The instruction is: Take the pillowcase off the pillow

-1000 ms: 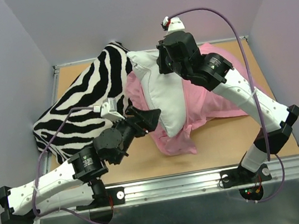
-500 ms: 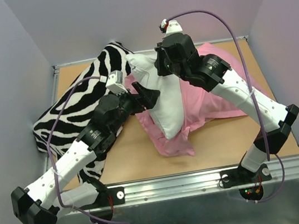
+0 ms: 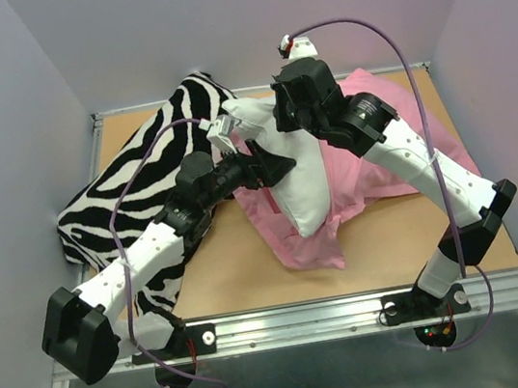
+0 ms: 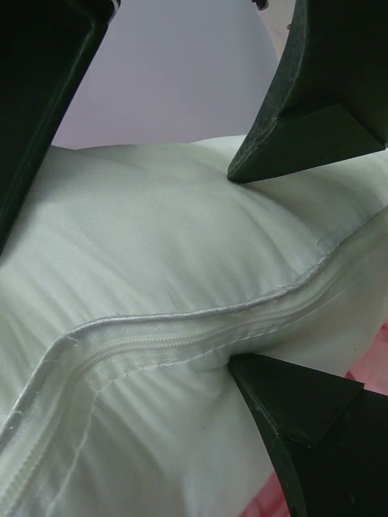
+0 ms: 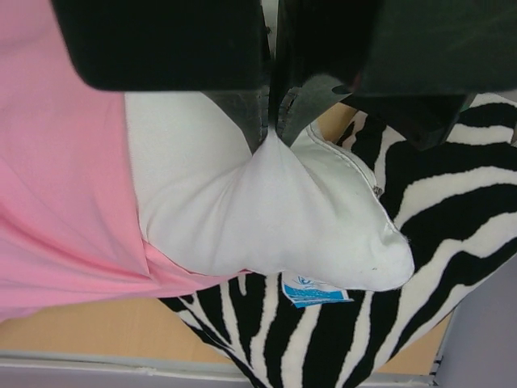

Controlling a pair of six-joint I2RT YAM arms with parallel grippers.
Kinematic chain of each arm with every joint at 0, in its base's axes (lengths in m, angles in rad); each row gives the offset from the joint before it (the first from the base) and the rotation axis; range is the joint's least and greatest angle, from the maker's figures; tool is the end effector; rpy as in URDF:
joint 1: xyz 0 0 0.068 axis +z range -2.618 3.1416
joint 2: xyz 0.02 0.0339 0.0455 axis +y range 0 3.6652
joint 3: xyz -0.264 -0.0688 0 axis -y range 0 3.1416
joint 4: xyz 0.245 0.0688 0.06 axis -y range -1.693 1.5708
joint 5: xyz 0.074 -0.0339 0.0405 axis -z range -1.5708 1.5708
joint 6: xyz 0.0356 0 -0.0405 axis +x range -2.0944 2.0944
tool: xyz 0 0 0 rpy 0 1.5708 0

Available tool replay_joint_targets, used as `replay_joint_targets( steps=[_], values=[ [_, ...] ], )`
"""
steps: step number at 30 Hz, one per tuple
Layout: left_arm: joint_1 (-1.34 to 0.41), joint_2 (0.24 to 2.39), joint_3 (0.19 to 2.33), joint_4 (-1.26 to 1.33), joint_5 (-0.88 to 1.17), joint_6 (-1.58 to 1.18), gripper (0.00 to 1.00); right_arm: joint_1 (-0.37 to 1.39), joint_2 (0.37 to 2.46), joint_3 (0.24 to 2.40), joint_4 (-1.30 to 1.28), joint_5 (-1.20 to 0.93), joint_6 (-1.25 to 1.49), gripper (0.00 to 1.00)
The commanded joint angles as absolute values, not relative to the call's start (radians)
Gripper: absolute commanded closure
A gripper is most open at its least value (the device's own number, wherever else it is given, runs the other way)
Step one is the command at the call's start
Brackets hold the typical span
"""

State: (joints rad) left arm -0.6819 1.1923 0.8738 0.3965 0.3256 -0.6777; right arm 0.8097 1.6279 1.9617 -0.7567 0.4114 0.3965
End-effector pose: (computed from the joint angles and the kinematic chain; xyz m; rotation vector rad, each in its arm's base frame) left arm 0.2112 -0.1861 0.3475 0.2919 1.6239 -1.3117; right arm 0.2477 0.2394 0.4703 -0.1431 1.9708 0.3816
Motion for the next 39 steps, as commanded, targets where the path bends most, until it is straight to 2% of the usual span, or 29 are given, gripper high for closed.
replay_joint_targets(
  steps=[1, 3, 4, 5, 7, 10, 11, 14, 21, 31, 33, 34, 35, 37, 39],
  values=[
    [-0.686, 1.262, 0.910, 0.471, 0.434, -0.698, 0.06, 0.822, 1.608, 1.971, -0.578, 0.351, 0.431, 0.99],
    [-0.684, 1.287, 0.923, 0.453, 0.428, -0.704, 0.53, 0.822, 1.606, 1.970, -0.580, 0.336, 0.433, 0.99],
    [-0.683, 1.287, 0.937, 0.434, 0.411, -0.710, 0.86, 0.822, 1.603, 1.968, -0.581, 0.336, 0.431, 1.00],
    [-0.680, 1.284, 0.945, 0.395, 0.369, -0.707, 1.00, 0.822, 1.601, 1.964, -0.586, 0.344, 0.428, 0.99],
    [-0.677, 1.267, 0.953, 0.367, 0.315, -0.704, 1.00, 0.822, 1.580, 1.947, -0.591, 0.357, 0.417, 0.98],
    [-0.678, 1.226, 0.968, 0.281, 0.223, -0.689, 1.00, 0.824, 1.536, 1.873, -0.594, 0.414, 0.402, 0.62],
    [-0.678, 1.215, 0.968, 0.266, 0.209, -0.686, 1.00, 0.824, 1.487, 1.846, -0.594, 0.432, 0.400, 0.42],
    [-0.677, 1.186, 0.969, 0.229, 0.177, -0.681, 1.00, 0.822, 1.366, 1.738, -0.595, 0.498, 0.405, 0.23],
    [-0.678, 1.138, 0.991, 0.193, 0.161, -0.667, 1.00, 0.822, 1.167, 1.445, -0.597, 0.536, 0.440, 0.19],
    [-0.678, 1.092, 1.071, 0.107, 0.156, -0.618, 1.00, 0.782, 1.235, 1.315, -0.563, 0.402, 0.439, 0.19],
    [-0.678, 1.085, 1.083, 0.083, 0.149, -0.612, 1.00, 0.762, 1.244, 1.309, -0.563, 0.422, 0.442, 0.25],
    [-0.678, 1.081, 1.095, 0.074, 0.146, -0.604, 1.00, 0.732, 1.241, 1.290, -0.563, 0.425, 0.446, 0.31],
    [-0.678, 1.074, 1.100, 0.065, 0.137, -0.600, 1.00, 0.712, 1.221, 1.276, -0.561, 0.425, 0.452, 0.48],
    [-0.678, 1.051, 1.112, 0.040, 0.115, -0.589, 1.00, 0.634, 1.195, 1.234, -0.563, 0.408, 0.462, 0.59],
    [-0.676, 1.034, 1.127, 0.020, 0.101, -0.577, 1.00, 0.585, 1.169, 1.207, -0.563, 0.393, 0.459, 0.66]
  ],
)
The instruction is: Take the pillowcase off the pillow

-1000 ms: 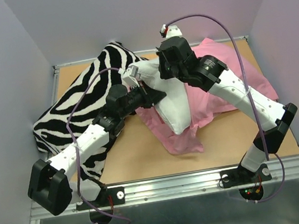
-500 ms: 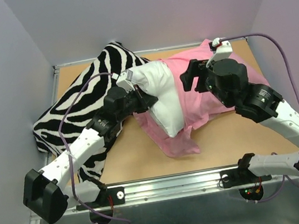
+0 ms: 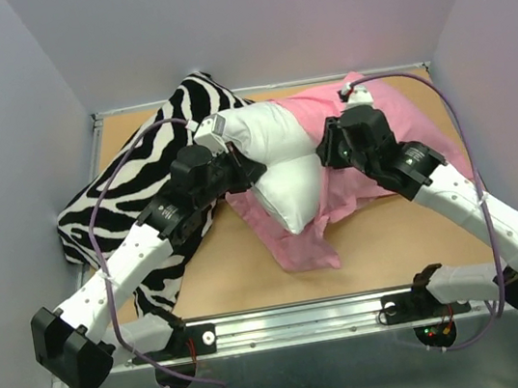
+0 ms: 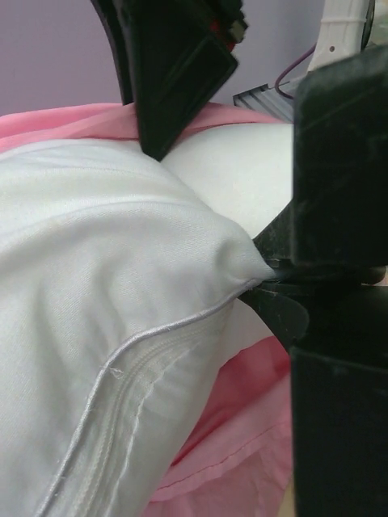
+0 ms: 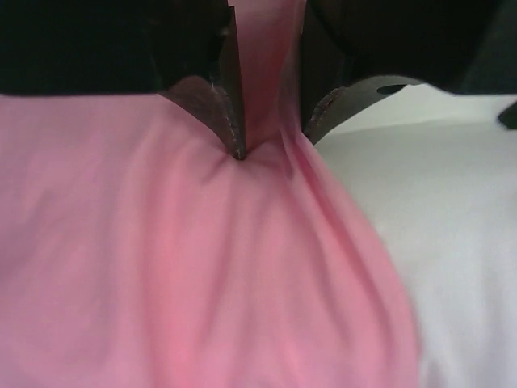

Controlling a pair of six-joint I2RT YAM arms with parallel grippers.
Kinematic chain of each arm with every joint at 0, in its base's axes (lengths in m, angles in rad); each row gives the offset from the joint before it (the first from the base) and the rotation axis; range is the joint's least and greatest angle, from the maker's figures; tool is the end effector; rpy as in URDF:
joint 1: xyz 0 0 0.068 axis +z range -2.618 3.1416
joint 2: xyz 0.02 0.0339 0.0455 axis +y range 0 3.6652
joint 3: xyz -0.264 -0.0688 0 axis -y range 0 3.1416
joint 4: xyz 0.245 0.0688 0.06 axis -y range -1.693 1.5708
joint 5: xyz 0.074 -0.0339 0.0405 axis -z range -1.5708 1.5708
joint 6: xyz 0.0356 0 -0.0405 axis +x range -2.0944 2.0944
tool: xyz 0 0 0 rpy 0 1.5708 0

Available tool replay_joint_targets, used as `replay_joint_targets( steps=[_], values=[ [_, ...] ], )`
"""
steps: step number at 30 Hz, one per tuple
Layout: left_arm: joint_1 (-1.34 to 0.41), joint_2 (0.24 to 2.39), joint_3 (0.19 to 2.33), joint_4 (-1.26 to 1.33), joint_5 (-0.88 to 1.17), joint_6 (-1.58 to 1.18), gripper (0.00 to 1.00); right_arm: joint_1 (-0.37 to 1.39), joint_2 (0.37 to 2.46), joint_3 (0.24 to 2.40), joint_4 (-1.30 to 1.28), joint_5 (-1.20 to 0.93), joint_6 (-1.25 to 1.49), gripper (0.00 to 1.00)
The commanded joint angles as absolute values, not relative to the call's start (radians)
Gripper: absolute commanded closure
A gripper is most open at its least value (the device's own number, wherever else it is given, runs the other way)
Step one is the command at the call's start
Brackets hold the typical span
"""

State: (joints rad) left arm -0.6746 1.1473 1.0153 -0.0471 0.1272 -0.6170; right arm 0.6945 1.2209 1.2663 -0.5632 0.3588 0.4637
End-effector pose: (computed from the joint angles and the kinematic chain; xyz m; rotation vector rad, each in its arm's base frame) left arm 0.2079 -0.1721 0.3619 0.1531 1.8638 -1.0337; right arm 0.2115 0.1599 0.3794 -0.0215 2.0702 0.3424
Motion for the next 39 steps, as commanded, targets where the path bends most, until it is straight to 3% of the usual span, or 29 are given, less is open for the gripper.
replay_joint_targets(
  steps=[1, 15, 21, 25, 26, 28, 29, 33, 39],
  values=[
    [-0.676, 1.020, 1.143, 0.002, 0.095, -0.574, 1.00, 0.566, 1.149, 1.197, -0.563, 0.391, 0.454, 0.69],
    [-0.670, 0.905, 1.370, -0.155, -0.038, -0.546, 1.00, 0.105, 1.251, 1.065, -0.468, 0.144, 0.500, 0.99],
    [-0.670, 0.850, 1.422, -0.163, -0.048, -0.561, 1.00, 0.032, 1.330, 1.031, -0.400, 0.033, 0.520, 0.97],
    [-0.670, 0.900, 1.425, -0.143, -0.009, -0.558, 1.00, 0.058, 1.278, 1.028, -0.379, -0.035, 0.494, 0.80],
    [-0.672, 0.911, 1.425, -0.127, -0.006, -0.555, 1.00, 0.073, 1.263, 1.044, -0.388, -0.035, 0.489, 0.71],
    [-0.670, 0.937, 1.427, -0.117, 0.028, -0.549, 1.00, 0.083, 1.226, 1.075, -0.416, -0.061, 0.477, 0.61],
    [-0.672, 0.948, 1.430, -0.118, 0.031, -0.545, 1.00, 0.100, 1.210, 1.083, -0.434, -0.070, 0.476, 0.51],
    [-0.673, 0.974, 1.384, -0.077, 0.061, -0.578, 1.00, 0.181, 1.112, 1.121, -0.459, -0.101, 0.471, 0.31],
    [-0.675, 1.023, 1.388, -0.054, 0.041, -0.584, 1.00, 0.290, 1.022, 1.173, -0.480, -0.153, 0.465, 0.23]
  ],
)
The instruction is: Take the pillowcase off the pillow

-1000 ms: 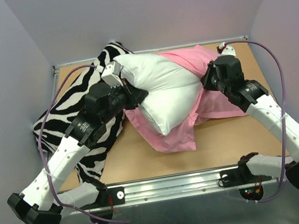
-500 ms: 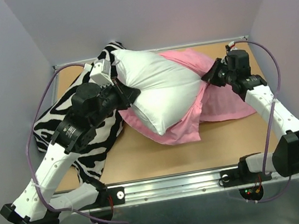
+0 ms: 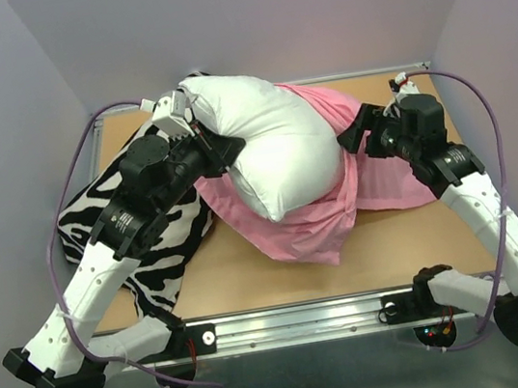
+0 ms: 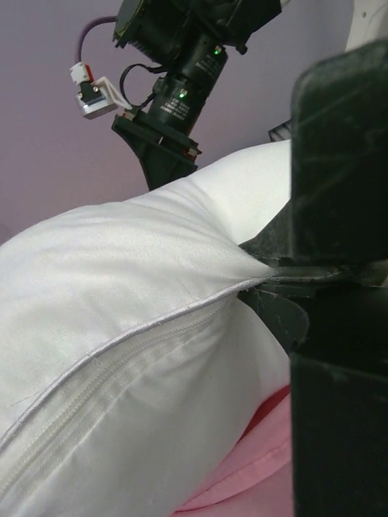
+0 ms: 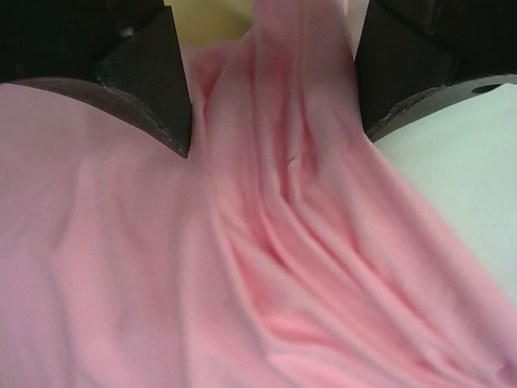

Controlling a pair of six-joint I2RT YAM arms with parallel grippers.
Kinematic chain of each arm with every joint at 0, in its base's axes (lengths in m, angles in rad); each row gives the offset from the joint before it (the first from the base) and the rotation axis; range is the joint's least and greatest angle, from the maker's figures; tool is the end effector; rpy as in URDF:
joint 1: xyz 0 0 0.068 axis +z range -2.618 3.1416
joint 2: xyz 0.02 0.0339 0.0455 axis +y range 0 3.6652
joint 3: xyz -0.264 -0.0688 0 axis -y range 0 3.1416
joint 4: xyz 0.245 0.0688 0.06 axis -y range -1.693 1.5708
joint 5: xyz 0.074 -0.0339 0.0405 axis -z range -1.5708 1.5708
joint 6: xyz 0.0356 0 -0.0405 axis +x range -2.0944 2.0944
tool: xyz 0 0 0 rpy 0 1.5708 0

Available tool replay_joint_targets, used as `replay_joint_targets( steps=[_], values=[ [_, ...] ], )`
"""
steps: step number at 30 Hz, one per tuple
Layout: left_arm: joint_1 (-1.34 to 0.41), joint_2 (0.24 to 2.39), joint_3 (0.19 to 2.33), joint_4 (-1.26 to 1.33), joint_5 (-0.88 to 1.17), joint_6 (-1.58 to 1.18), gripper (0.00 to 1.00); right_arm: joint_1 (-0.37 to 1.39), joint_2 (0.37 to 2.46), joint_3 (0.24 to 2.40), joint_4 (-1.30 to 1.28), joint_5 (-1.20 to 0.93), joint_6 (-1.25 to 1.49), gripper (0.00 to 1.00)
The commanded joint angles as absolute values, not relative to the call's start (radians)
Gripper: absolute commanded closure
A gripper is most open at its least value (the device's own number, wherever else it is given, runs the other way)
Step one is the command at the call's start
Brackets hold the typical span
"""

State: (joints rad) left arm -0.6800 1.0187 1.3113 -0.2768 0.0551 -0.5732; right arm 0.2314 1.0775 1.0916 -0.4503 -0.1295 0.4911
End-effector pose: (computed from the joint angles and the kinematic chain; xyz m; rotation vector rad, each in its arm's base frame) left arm 0.1608 -0.1325 0.4681 0.1341 1.6441 -1.0191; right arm 0.2308 0.0591 0.3633 0.1816 2.0448 0.5863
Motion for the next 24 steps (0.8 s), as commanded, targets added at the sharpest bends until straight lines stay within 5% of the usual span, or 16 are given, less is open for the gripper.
replay_joint_targets(
  steps=[1, 12, 14, 17, 21, 24],
  values=[
    [-0.676, 1.040, 1.399, -0.055, 0.029, -0.581, 1.00, 0.299, 1.014, 1.177, -0.483, -0.166, 0.465, 0.23],
    [-0.675, 1.225, 1.557, -0.009, -0.074, -0.661, 1.00, 0.360, 0.920, 1.010, -0.472, -0.175, 0.489, 0.22],
    [-0.676, 1.238, 1.580, -0.011, -0.068, -0.658, 1.00, 0.360, 0.926, 0.983, -0.471, -0.138, 0.500, 0.33],
    [-0.675, 1.243, 1.638, -0.044, -0.087, -0.632, 1.00, 0.360, 0.971, 0.913, -0.466, -0.046, 0.526, 0.78],
    [-0.664, 1.243, 1.718, -0.118, -0.115, -0.598, 1.00, 0.360, 1.003, 0.819, -0.465, 0.086, 0.583, 0.93],
    [-0.647, 1.226, 1.733, -0.150, -0.104, -0.594, 1.00, 0.359, 1.017, 0.772, -0.450, 0.179, 0.609, 0.87]
  ],
)
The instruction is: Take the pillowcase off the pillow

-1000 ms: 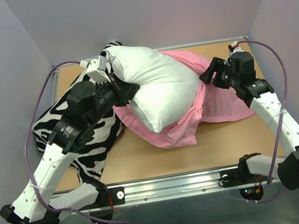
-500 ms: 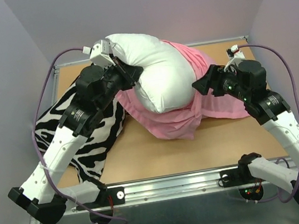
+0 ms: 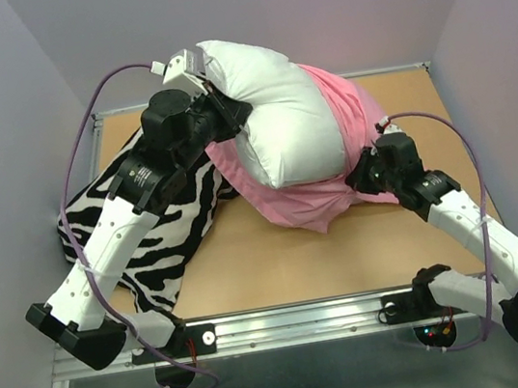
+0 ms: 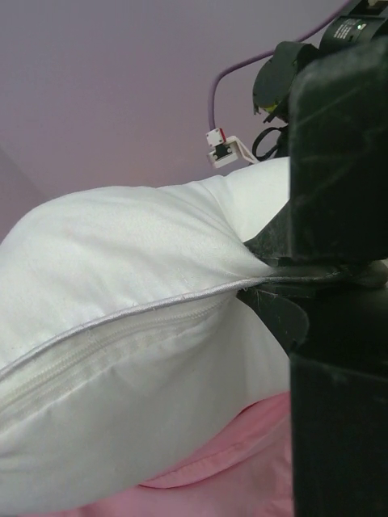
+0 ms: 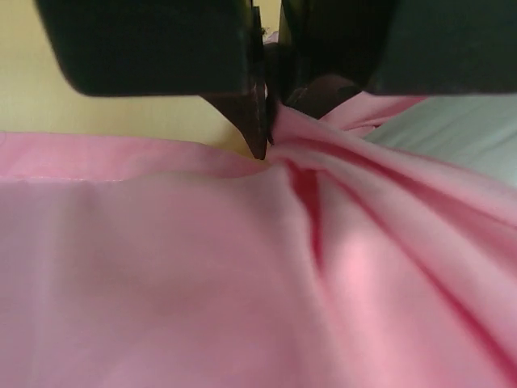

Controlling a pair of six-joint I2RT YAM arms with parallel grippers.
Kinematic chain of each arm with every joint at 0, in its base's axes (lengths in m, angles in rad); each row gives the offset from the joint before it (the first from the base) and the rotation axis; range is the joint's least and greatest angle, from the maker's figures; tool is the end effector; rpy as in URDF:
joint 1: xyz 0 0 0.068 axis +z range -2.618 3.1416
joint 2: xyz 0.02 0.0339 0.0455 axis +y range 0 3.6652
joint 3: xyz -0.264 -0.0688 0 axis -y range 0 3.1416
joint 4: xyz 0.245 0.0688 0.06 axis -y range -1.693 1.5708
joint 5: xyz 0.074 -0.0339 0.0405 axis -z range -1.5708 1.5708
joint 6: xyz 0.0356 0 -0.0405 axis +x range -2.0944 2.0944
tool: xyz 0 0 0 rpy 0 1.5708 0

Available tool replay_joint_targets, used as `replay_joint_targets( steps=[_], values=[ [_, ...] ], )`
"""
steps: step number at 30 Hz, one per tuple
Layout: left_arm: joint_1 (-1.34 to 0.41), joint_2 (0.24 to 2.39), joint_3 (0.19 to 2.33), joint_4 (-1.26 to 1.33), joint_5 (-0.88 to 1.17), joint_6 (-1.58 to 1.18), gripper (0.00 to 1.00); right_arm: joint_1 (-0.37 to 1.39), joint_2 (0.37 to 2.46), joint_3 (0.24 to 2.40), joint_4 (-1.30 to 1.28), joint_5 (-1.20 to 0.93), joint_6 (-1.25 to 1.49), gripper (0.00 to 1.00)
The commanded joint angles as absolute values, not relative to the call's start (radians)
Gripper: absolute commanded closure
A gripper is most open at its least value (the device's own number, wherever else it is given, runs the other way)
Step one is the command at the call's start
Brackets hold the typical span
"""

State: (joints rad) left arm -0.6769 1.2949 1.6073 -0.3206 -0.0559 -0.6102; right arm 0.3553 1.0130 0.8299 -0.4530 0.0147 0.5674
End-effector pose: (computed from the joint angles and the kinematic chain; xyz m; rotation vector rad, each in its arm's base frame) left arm 0.2135 -0.1690 0.4990 0.0094 1.6630 -0.9522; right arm 0.2067 0.0761 0.2868 0.2467 2.2383 0.4910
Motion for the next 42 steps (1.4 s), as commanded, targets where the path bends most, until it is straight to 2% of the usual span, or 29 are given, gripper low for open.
replay_joint_targets(
  steps=[1, 2, 5, 6, 9, 13, 21, 24, 29, 37, 42],
  values=[
    [-0.647, 1.206, 1.723, -0.149, -0.094, -0.595, 1.00, 0.359, 1.025, 0.770, -0.448, 0.190, 0.612, 0.82],
    [-0.647, 1.195, 1.680, -0.143, -0.057, -0.597, 1.00, 0.359, 1.023, 0.782, -0.451, 0.186, 0.612, 0.70],
    [-0.647, 1.148, 1.576, -0.106, 0.049, -0.604, 1.00, 0.359, 0.953, 0.824, -0.448, 0.099, 0.580, 0.47],
    [-0.656, 1.135, 1.492, -0.094, 0.107, -0.601, 1.00, 0.359, 0.937, 0.875, -0.452, 0.065, 0.566, 0.36],
    [-0.716, 1.074, 1.312, -0.063, 0.117, -0.581, 1.00, 0.359, 0.905, 0.994, -0.491, -0.058, 0.520, 0.25],
    [-0.823, 0.980, 1.102, -0.017, 0.091, -0.591, 1.00, 0.360, 0.951, 1.184, -0.520, -0.198, 0.489, 0.23],
    [-1.071, 0.878, 0.673, 0.139, -0.050, -0.766, 1.00, 0.390, 1.215, 1.506, -0.566, -0.196, 0.355, 0.21],
    [-1.127, 0.848, 0.507, 0.270, -0.048, -0.847, 1.00, 0.466, 1.337, 1.606, -0.626, -0.158, 0.263, 0.21],
    [-1.250, 0.882, 0.320, 0.422, -0.123, -1.017, 1.00, 0.622, 1.485, 1.643, -0.687, -0.043, 0.152, 0.19],
    [-1.371, 1.087, 0.267, 0.546, -0.161, -1.138, 1.00, 0.862, 1.632, 1.660, -0.741, 0.175, 0.054, 0.17],
    [-1.376, 1.097, 0.221, 0.595, -0.155, -1.170, 1.00, 0.925, 1.692, 1.689, -0.811, 0.224, 0.009, 0.16]
  ],
)
